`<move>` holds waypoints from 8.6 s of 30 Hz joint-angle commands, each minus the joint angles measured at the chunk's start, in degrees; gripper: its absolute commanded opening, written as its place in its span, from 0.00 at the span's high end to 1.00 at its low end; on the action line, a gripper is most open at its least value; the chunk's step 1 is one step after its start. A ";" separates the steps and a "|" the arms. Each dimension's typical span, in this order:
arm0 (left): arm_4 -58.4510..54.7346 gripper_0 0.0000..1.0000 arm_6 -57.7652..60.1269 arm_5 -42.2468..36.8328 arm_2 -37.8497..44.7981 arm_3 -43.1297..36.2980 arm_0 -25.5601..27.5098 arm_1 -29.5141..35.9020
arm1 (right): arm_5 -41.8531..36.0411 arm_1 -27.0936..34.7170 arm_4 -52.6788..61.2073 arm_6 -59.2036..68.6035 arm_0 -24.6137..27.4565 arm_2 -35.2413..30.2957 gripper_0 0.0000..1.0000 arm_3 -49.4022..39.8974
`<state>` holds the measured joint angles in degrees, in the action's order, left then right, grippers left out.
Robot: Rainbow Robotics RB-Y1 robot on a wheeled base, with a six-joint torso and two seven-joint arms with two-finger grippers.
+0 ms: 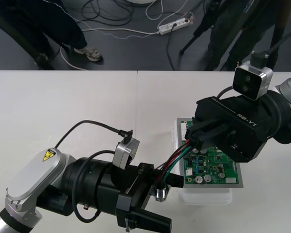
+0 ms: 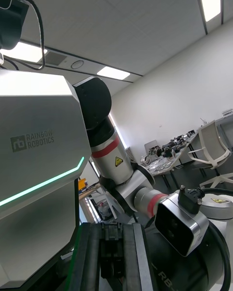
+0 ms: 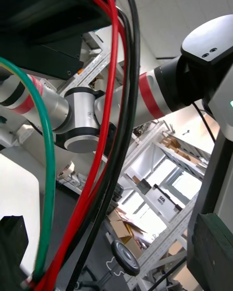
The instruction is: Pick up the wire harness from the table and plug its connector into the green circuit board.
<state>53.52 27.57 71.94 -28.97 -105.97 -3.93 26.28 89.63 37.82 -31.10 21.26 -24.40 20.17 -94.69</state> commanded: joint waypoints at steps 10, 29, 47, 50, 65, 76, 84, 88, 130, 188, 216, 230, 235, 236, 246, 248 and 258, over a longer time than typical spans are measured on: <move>3.17 0.00 -3.84 -2.95 7.34 -2.13 -0.99 3.95 | 0.37 -0.73 -0.37 1.68 0.41 -0.31 1.00 -1.11; 1.50 0.00 -11.66 -4.97 15.87 -4.95 2.96 10.37 | 0.37 -3.11 -7.05 0.81 0.59 -4.97 1.00 -1.11; 1.50 0.00 -12.46 -13.14 16.31 -13.12 7.97 5.09 | 0.37 -4.51 -14.43 0.72 4.37 -10.24 1.00 -5.60; 1.68 0.00 -12.28 -13.50 16.31 -13.21 8.50 3.60 | -1.56 -5.22 -14.96 0.89 5.16 -10.68 1.00 -5.77; 4.40 0.00 -12.46 -14.38 15.25 -13.56 8.68 -2.11 | -8.59 -10.93 -27.53 1.42 7.79 -18.24 1.00 -13.51; 3.96 0.00 -12.19 -16.22 13.32 -13.47 7.01 -3.43 | -10.88 -11.63 -24.45 0.45 10.78 -18.85 1.00 -14.91; 2.82 0.00 -11.93 -19.21 11.12 -13.47 4.81 -3.43 | -10.88 -13.92 -23.22 -0.78 13.42 -19.82 1.00 -16.67; 2.47 0.00 -11.93 -19.82 10.33 -13.47 3.75 -3.43 | -10.88 -15.76 -23.22 -1.74 14.21 -20.44 1.00 -16.67; -0.61 0.00 -10.61 -22.72 7.61 -13.47 -6.53 5.97 | -17.03 -16.47 -33.68 -2.97 19.31 -24.92 1.00 -23.97; 1.68 0.00 -9.29 -29.67 4.18 -11.89 -11.80 8.61 | -18.17 -16.47 -33.68 -4.12 19.92 -24.92 1.00 -24.32; 1.42 1.00 -9.20 -29.67 3.74 -11.89 -11.80 8.35 | -18.35 -16.47 -33.68 -5.08 19.92 -24.92 1.00 -24.40; 0.89 1.00 -9.99 -29.67 3.65 -11.89 -11.63 7.99 | -18.26 -16.47 -32.98 -5.17 19.83 -24.92 1.00 -24.40; 0.89 1.00 -10.17 -29.67 3.65 -11.89 -11.54 7.99 | -17.91 -16.47 -32.98 -5.35 19.92 -24.92 1.00 -24.32; 0.80 1.00 -10.26 -29.67 3.65 -11.89 -11.54 7.99 | -18.00 -16.47 -32.98 -5.26 19.92 -24.92 1.00 -24.32; 0.54 1.00 -10.87 -29.23 3.65 -11.89 -11.54 7.91 | -17.29 -16.47 -32.98 -6.23 19.83 -25.53 0.15 -24.32; 0.54 1.00 -11.05 -29.23 3.65 -11.89 -11.54 7.91 | -17.03 -16.20 -32.98 -6.31 19.83 -25.71 0.05 -24.32; 0.45 1.00 -12.28 -28.70 3.74 -11.89 -11.45 8.17 | -16.94 -12.51 -32.54 -6.14 19.66 -26.94 0.00 -24.32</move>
<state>54.79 16.74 43.00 -24.08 -116.66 -13.66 33.69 72.16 22.49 -64.49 16.85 -4.87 -4.75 -116.97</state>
